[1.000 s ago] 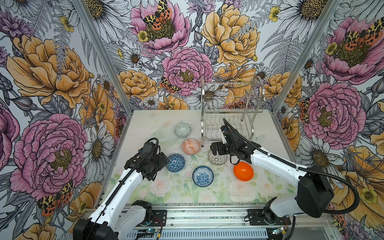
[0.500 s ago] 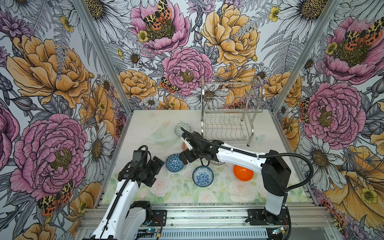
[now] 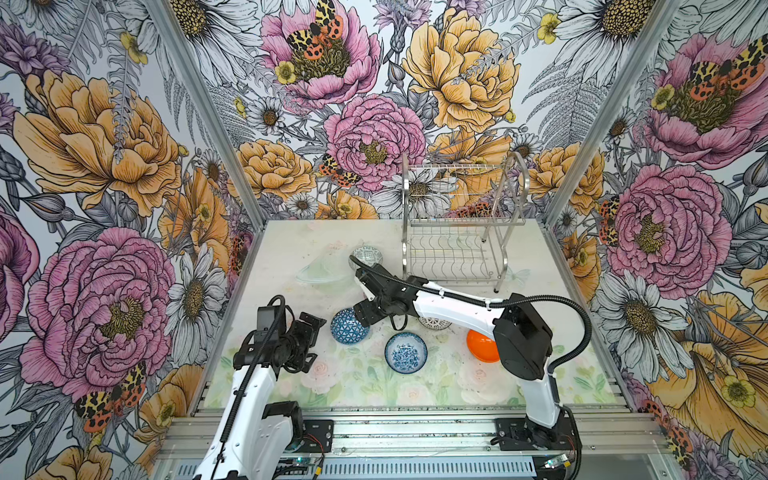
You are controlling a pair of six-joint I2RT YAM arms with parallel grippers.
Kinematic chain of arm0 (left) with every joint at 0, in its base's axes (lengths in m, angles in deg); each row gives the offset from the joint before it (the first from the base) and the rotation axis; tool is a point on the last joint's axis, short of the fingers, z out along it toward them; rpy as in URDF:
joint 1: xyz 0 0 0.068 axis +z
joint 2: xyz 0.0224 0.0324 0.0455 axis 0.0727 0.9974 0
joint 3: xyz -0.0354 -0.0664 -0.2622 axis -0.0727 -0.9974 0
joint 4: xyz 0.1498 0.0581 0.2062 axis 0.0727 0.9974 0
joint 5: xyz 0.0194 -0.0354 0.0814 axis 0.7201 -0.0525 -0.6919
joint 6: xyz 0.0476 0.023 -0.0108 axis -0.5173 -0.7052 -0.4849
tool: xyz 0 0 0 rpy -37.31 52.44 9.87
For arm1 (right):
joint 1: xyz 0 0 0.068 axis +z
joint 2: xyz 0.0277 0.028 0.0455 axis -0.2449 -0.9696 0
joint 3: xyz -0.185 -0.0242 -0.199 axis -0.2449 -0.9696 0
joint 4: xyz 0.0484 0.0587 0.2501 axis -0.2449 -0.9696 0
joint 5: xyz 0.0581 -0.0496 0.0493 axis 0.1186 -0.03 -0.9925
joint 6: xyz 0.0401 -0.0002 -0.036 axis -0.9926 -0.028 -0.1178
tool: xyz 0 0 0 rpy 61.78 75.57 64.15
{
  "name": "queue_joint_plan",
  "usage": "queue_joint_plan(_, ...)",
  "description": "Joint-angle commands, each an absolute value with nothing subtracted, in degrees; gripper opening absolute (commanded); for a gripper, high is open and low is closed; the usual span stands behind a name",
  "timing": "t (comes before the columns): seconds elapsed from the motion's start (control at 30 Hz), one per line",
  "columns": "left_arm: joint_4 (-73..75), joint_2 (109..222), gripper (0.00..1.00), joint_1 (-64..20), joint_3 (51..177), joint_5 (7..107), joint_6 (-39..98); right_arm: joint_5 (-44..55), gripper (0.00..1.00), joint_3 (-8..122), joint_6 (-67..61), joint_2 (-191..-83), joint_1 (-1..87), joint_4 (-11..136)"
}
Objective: Load the bowls into the dish rack
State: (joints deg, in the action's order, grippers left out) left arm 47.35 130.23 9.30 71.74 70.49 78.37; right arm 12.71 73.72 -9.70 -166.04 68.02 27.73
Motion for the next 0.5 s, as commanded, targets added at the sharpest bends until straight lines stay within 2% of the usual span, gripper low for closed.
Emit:
queue_joint_plan(0.0,43.0,131.9,0.99,9.8,71.2,73.0,78.6,12.5,0.7,72.9,-10.8,-166.1,68.5,26.6)
queue_joint_plan(0.47,40.7,138.5,0.99,6.5,74.5,72.4,77.5,9.1,0.5,73.1,-11.5,-169.6,68.6,26.7)
